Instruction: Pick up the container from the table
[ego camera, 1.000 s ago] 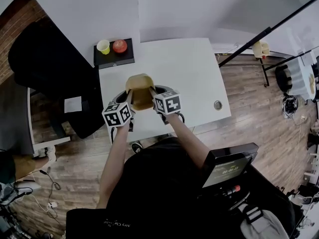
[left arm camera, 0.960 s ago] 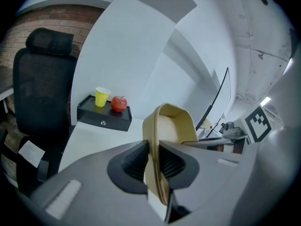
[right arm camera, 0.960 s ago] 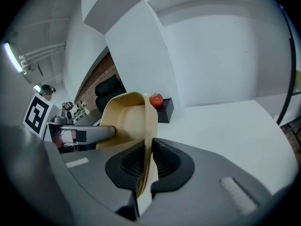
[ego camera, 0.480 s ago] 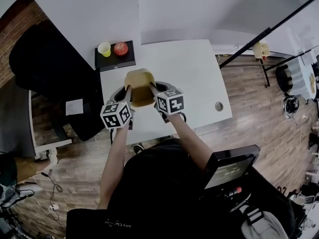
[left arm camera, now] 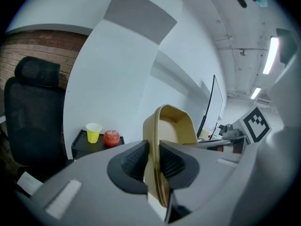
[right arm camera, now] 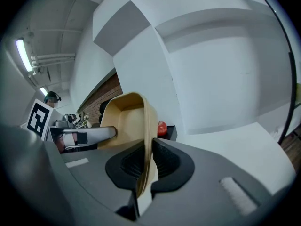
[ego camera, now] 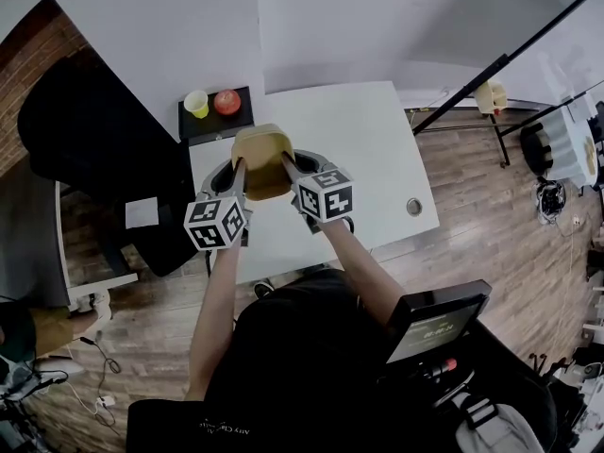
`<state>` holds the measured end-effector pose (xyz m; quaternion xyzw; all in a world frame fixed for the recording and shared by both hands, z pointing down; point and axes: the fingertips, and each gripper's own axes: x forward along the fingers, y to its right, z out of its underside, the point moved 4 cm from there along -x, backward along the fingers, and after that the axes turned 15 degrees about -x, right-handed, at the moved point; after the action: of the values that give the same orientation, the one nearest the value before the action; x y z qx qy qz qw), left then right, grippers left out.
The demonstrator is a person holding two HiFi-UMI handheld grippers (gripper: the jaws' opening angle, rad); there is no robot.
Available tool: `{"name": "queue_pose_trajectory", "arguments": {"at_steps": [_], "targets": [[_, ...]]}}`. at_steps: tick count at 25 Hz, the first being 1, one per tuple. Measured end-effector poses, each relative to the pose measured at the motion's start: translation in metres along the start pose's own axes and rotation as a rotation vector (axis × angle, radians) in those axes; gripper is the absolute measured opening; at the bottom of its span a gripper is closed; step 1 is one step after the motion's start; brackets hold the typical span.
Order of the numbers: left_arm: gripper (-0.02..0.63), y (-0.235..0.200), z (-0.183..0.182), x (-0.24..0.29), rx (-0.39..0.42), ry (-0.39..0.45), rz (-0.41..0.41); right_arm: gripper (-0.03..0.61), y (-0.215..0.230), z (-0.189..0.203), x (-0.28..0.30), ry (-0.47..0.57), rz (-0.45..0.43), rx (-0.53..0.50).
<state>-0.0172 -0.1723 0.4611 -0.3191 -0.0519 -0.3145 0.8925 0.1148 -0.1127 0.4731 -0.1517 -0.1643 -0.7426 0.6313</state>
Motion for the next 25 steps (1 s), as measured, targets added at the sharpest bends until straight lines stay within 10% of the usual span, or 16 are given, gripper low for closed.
{"name": "queue_pose_trajectory", "arguments": {"at_steps": [25], "targets": [[0.043,0.075,-0.108,-0.042,0.186,0.414,0.141,0.031,-0.011,-0.12,-0.061,0.426,0.15,-0.201]]}}
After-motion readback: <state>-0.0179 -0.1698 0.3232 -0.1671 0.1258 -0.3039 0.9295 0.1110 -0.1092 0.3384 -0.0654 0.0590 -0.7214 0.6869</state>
